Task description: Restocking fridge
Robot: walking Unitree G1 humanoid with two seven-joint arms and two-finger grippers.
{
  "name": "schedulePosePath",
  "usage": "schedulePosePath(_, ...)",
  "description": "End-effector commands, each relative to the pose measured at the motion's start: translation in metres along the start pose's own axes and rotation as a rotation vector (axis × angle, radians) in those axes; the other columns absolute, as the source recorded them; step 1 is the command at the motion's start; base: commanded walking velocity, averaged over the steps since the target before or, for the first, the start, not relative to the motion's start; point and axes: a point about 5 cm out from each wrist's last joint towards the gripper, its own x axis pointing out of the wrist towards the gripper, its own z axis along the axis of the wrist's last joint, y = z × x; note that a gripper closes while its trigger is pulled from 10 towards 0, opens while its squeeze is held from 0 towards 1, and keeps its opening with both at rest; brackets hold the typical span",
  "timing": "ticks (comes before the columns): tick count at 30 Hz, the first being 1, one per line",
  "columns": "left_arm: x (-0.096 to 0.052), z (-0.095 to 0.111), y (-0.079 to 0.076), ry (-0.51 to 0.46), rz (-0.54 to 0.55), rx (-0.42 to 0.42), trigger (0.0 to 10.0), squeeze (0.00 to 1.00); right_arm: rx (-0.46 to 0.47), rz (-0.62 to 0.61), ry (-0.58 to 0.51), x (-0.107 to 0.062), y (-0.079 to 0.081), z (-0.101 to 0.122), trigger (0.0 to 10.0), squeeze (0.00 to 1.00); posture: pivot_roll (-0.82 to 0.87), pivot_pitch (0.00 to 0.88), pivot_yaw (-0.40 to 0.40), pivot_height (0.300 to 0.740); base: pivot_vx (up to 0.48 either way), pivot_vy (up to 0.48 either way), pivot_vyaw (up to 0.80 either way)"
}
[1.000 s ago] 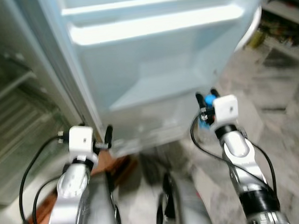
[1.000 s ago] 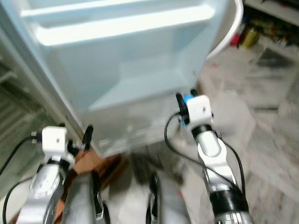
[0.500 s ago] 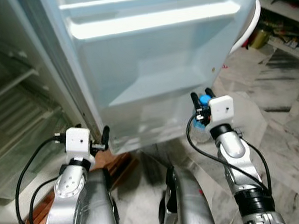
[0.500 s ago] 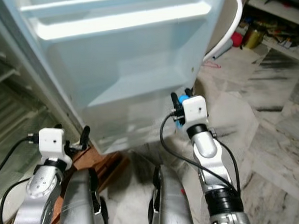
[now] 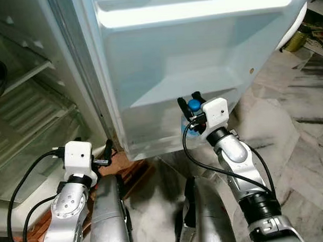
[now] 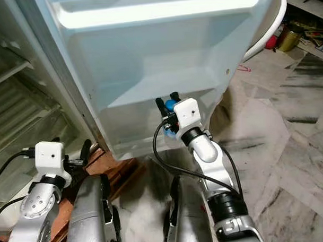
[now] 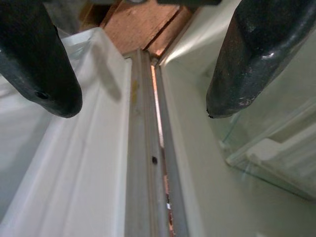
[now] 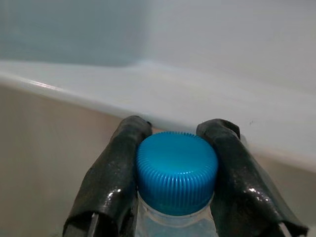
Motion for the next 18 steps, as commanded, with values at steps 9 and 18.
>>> schedulePosePath(9,-0.014,0.001,0.008,0.026,0.024,0.026,10.0,0.0,-0.13,-0.041,-0.051,0.02,-0.025,0.011,10.0,0.0,0.19,0.246,-0.054,0.576,0.0,0.0,0.0)
schedulePosePath(18,-0.02,0.005,0.01,0.035,0.023,0.04,10.0,0.0,-0.243,0.017,-0.134,0.033,-0.014,0.022,10.0,0.0,0.22,0.264,-0.047,0.576,0.0,0.0,0.0)
